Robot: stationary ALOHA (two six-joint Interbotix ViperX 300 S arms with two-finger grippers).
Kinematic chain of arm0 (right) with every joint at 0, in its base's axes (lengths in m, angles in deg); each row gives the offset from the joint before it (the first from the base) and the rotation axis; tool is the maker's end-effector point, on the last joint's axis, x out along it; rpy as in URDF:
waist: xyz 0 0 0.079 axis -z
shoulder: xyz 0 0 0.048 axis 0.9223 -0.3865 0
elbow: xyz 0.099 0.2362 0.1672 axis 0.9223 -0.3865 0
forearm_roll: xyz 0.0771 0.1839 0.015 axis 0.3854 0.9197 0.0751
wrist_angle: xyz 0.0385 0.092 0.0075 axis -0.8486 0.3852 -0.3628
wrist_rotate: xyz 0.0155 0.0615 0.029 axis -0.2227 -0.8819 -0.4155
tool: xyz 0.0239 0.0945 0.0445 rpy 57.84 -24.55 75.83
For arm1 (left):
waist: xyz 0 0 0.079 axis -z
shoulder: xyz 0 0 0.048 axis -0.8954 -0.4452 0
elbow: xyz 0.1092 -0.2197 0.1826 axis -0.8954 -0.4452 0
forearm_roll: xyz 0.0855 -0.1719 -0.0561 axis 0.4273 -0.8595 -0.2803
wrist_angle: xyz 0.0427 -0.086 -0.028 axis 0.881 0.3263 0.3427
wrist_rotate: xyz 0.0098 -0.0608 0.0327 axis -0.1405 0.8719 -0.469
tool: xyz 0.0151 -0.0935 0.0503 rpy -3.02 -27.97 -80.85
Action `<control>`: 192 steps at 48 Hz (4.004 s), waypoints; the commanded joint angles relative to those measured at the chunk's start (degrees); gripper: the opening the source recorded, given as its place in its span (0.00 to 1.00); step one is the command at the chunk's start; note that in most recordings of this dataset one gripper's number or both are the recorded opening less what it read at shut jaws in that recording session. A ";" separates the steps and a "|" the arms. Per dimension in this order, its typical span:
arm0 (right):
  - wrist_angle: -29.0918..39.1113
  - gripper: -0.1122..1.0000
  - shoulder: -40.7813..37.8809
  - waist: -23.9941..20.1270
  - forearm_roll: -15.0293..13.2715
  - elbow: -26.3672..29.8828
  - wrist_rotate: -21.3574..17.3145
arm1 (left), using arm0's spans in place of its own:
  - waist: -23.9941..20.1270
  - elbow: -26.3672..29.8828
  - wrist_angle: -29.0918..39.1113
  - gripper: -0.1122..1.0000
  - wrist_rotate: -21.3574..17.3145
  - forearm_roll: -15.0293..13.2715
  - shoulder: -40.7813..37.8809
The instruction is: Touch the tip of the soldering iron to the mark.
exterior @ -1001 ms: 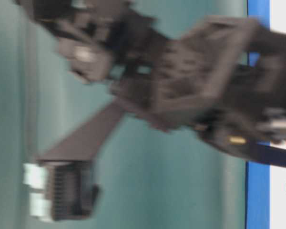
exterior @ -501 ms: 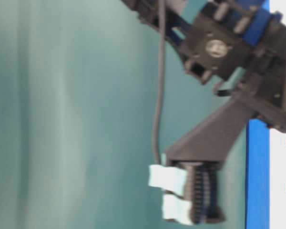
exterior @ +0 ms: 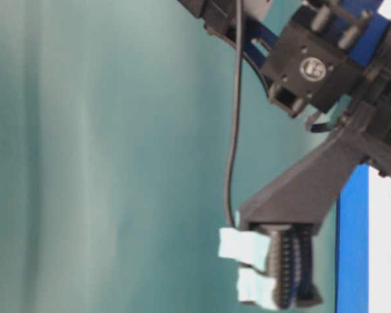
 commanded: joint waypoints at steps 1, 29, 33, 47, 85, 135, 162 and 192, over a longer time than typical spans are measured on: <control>0.18 0.50 1.05 -0.09 0.09 0.79 0.18 | 0.09 0.53 -0.26 0.10 -0.09 0.00 -0.26; 11.87 0.90 13.97 -1.23 -0.97 1.58 1.23 | 0.09 0.53 -0.26 0.10 -0.09 0.09 -0.18; 15.21 0.90 17.23 -1.58 -1.58 1.67 1.23 | 0.09 0.53 -0.26 0.10 -0.09 0.09 -0.18; 18.11 0.89 20.04 -0.88 -3.43 1.14 1.23 | 0.09 0.53 -0.26 0.10 -0.09 0.00 -0.18; 11.95 0.89 29.09 19.42 -6.68 -9.40 8.53 | 0.09 0.53 -0.26 0.10 -0.09 0.00 -0.18; 2.90 0.88 84.99 20.21 -7.47 -49.83 10.11 | 0.09 0.53 -0.70 0.10 -0.09 0.00 -0.18; -6.59 0.84 81.47 21.01 -7.03 -55.63 9.58 | 0.09 0.53 -0.70 0.10 -0.09 0.00 -0.53; -7.03 0.84 81.39 21.27 -7.21 -55.55 9.58 | 0.09 0.53 -0.70 0.10 -0.09 0.00 -0.53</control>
